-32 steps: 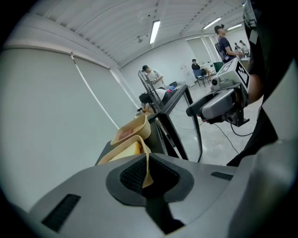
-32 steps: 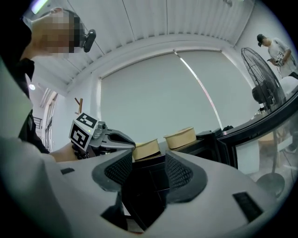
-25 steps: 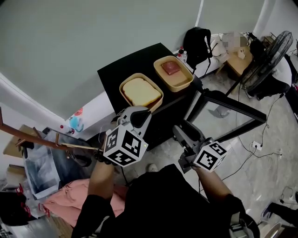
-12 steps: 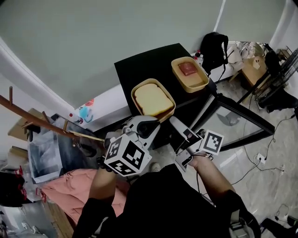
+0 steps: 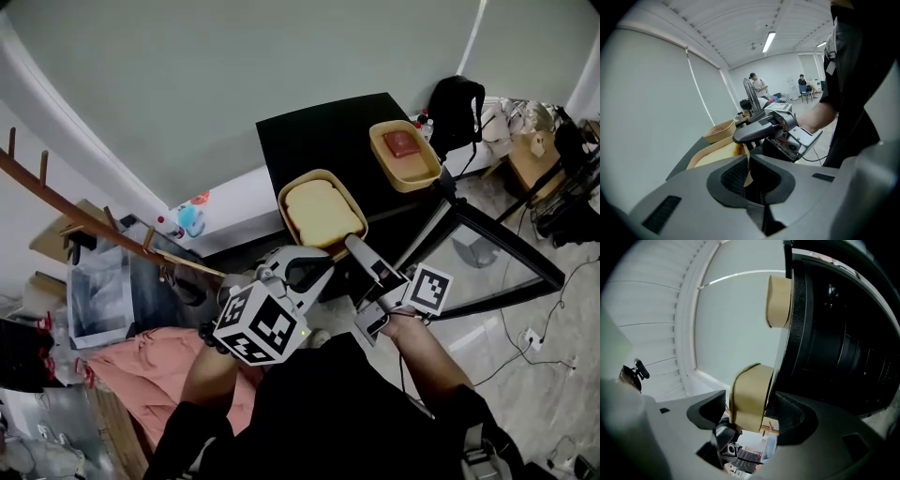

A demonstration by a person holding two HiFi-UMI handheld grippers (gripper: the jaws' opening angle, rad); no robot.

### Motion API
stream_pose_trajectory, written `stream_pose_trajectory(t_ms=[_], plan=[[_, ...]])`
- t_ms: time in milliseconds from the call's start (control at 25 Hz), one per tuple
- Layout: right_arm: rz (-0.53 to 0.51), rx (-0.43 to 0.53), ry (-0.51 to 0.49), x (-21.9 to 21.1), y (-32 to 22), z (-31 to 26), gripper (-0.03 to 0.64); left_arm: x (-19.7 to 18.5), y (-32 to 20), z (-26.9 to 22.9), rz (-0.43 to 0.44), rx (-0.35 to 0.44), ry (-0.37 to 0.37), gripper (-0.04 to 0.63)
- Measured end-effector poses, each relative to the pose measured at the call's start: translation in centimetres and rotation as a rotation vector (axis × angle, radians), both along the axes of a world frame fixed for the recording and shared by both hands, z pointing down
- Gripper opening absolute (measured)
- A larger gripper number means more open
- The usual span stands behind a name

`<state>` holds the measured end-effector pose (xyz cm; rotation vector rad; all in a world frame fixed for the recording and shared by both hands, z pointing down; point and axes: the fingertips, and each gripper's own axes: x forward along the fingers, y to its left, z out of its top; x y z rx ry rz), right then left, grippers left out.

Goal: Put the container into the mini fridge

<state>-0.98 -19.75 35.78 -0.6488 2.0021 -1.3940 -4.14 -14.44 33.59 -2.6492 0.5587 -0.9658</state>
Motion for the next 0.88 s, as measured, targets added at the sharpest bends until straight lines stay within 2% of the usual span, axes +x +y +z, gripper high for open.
stream_pose_trajectory(t_ms=[80,160,280,440,680,880], plan=[[-0.004,-0.006,-0.019,-0.1,0.1,0.1,0.33,-0.1,0.4,0.1,-0.007,0.004,-0.011,0.032],[-0.005,-0.011,-0.052,-0.2,0.3,0.1,0.255,-0.1,0.8,0.3,-0.012,0.0,-0.013,0.032],[-0.007,-0.023,-0.105,0.1,0.7,0.1,0.237,0.0,1.1,0.5,-0.025,0.001,0.006,0.034],[0.031,0.01,-0.11,1.4,1.9,-0.2,0.23,0.9,1.9,0.4,-0.042,-0.013,0.094,0.042],[0.084,0.051,-0.096,5.0,4.6,-0.4,0.229,3.6,4.4,-0.4,-0.018,-0.005,0.263,0.06],[0.112,0.065,-0.117,7.5,7.2,0.2,0.229,5.3,6.7,-0.4,0.01,-0.002,0.336,0.069]])
